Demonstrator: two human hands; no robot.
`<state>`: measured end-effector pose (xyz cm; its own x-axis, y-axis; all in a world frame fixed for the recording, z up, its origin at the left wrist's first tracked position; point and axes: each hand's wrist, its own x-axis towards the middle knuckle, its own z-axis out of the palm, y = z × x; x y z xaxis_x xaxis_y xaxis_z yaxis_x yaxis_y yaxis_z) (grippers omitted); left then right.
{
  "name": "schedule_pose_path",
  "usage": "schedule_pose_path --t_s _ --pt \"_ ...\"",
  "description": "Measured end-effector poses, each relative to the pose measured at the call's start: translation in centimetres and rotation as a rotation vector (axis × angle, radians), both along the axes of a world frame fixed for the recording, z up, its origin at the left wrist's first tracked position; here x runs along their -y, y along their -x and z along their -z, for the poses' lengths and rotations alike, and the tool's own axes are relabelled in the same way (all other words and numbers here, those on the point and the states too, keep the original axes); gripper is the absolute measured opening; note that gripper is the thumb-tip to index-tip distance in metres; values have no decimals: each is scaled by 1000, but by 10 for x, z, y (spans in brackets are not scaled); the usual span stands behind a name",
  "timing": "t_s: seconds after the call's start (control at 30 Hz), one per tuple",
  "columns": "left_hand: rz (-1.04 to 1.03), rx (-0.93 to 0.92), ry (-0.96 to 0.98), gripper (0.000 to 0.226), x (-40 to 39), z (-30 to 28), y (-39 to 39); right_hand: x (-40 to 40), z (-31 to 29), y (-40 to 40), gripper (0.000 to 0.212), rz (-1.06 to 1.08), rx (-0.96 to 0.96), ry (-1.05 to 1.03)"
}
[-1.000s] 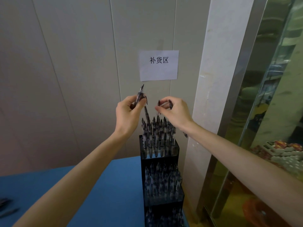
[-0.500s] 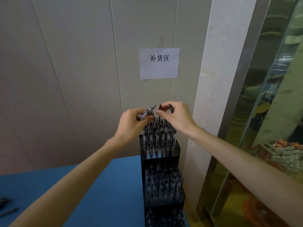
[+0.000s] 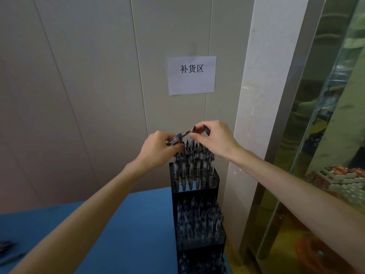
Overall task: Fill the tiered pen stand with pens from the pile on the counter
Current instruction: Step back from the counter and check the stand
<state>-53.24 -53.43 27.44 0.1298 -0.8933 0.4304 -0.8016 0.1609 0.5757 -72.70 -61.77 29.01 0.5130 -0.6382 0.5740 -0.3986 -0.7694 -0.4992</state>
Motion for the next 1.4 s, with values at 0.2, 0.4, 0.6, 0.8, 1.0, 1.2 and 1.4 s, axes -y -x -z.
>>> schedule_pose_path --t_s 0.2,0.4,0.6,0.8,1.0,1.2,1.4 --pt "-67 101 -100 22 3 -4 4 3 -2 -1 13 45 -117 -16" --pt "-70 178 -106 36 -2 -6 6 -5 -10 -6 19 30 -219 0" --pt "-55 232 -81 53 -6 -8 8 -6 -14 -8 40 43 -361 -80" --pt "4 63 155 34 -10 8 5 -5 -10 -6 35 35 -283 -127" --pt "12 -367 289 43 -22 4 8 -14 -12 14 30 16 225 -302" --pt "138 -731 202 61 -34 -12 27 -18 -10 30 26 -75 429 -427" --pt "165 -846 225 47 -32 -22 32 -23 -19 38 19 -108 561 -456"
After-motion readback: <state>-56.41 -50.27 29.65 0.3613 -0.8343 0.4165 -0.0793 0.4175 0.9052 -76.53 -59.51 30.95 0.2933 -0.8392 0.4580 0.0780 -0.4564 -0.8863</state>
